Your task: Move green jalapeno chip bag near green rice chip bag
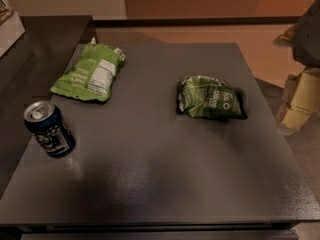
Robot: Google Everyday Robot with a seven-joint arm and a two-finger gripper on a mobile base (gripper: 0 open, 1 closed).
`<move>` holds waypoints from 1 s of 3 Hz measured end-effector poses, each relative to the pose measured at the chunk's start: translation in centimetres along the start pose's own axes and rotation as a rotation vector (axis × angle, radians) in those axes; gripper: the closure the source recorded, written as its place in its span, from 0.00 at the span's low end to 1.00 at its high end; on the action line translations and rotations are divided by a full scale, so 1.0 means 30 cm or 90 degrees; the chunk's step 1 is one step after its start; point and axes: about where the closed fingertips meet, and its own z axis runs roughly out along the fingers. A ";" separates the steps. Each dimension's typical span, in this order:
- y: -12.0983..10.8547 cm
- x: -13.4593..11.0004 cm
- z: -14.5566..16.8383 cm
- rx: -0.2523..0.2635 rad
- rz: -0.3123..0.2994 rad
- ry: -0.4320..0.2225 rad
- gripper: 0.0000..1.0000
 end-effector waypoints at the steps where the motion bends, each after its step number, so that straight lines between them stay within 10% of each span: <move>1: -0.001 -0.002 -0.002 0.005 0.001 -0.001 0.00; 3: -0.015 -0.072 0.137 -0.005 -0.002 -0.032 0.00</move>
Offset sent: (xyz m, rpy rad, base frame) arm 0.0155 0.0278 -0.0380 0.0453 -0.0064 0.0256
